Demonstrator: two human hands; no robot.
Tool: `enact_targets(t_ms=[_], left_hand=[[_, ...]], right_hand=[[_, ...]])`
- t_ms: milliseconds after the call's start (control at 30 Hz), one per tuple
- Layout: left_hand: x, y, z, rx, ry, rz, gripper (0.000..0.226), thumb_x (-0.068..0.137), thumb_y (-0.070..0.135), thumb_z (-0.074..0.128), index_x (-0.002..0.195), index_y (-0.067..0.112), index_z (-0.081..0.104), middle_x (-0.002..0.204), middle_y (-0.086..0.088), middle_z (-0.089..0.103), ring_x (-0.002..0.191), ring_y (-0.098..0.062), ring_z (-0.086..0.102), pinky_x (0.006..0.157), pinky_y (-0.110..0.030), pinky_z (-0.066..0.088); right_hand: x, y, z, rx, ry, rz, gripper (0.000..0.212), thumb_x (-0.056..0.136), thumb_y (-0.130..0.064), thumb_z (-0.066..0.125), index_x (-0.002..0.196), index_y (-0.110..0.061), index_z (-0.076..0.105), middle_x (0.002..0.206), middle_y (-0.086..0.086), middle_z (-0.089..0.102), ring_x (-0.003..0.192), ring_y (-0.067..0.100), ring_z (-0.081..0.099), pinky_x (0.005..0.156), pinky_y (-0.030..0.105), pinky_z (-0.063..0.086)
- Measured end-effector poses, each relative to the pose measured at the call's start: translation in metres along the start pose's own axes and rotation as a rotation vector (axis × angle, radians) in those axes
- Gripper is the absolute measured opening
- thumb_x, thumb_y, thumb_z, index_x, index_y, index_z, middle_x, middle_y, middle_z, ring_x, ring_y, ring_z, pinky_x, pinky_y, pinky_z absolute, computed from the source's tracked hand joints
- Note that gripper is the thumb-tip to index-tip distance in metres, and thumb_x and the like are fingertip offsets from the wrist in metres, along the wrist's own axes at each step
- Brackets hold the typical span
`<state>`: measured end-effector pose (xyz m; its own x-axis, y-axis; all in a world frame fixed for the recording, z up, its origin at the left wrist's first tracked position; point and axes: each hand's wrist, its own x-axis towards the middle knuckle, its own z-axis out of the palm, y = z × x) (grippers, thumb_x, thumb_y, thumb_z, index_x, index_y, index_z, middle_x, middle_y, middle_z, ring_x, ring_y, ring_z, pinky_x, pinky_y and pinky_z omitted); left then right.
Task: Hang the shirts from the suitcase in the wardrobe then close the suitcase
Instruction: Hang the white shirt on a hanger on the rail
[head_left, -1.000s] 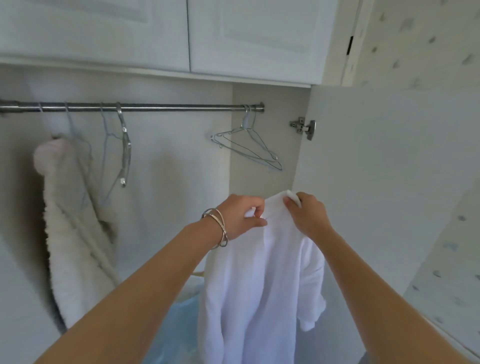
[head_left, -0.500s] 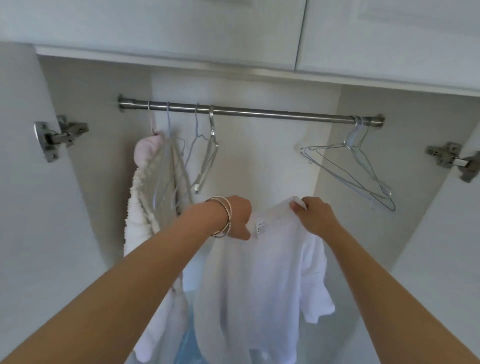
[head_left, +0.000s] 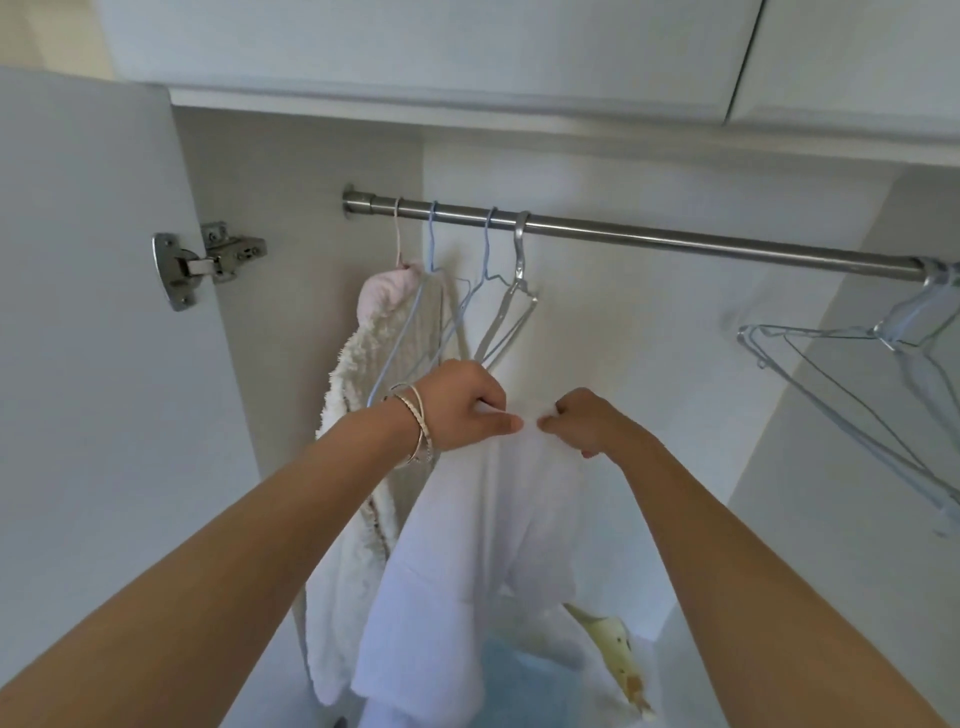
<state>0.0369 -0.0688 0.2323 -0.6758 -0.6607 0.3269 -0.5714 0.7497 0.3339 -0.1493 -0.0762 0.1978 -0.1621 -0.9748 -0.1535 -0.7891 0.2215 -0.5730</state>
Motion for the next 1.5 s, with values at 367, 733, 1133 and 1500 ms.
enact_targets(t_ms=[367, 733, 1133, 1500], left_hand=[[0.008, -0.045, 0.012, -0.112, 0.029, -0.094, 0.053, 0.085, 0.022, 0.063, 0.041, 0.019, 0.033, 0.045, 0.002, 0.030, 0.042, -0.006, 0.038, 0.046, -0.015, 0.026], [0.023, -0.079, 0.020, -0.155, -0.051, -0.109, 0.056, 0.086, 0.022, 0.062, 0.041, 0.021, 0.028, 0.039, 0.002, 0.028, 0.039, -0.004, 0.038, 0.045, -0.014, 0.026], [0.029, -0.086, 0.030, -0.074, -0.205, -0.135, 0.055, 0.084, 0.024, 0.061, 0.043, 0.018, 0.026, 0.046, 0.001, 0.025, 0.040, -0.009, 0.034, 0.045, -0.016, 0.026], [0.051, -0.041, 0.038, -0.070, -0.352, -0.206, 0.029, 0.053, 0.030, 0.046, 0.038, 0.016, 0.026, 0.039, 0.003, 0.024, 0.044, -0.015, 0.025, 0.049, -0.025, 0.022]], right_hand=[[0.067, -0.068, -0.027, 0.575, 0.322, -0.073, 0.019, 0.088, -0.020, 0.054, 0.072, -0.010, 0.058, 0.083, 0.010, 0.066, 0.088, 0.028, 0.067, 0.071, 0.032, 0.051], [0.133, -0.092, -0.025, 0.702, 0.371, -0.002, 0.022, 0.088, -0.022, 0.057, 0.098, -0.004, 0.057, 0.092, 0.012, 0.061, 0.083, 0.027, 0.064, 0.073, 0.036, 0.053], [0.134, -0.095, -0.035, 0.724, 0.426, -0.047, 0.025, 0.088, 0.000, 0.058, 0.112, 0.006, 0.060, 0.085, 0.011, 0.067, 0.058, 0.011, 0.065, 0.054, 0.023, 0.055], [0.066, -0.025, -0.055, 0.750, 0.461, 0.043, 0.021, 0.087, 0.003, 0.050, 0.073, -0.011, 0.058, 0.069, 0.006, 0.063, 0.059, 0.014, 0.057, 0.059, 0.028, 0.048]])
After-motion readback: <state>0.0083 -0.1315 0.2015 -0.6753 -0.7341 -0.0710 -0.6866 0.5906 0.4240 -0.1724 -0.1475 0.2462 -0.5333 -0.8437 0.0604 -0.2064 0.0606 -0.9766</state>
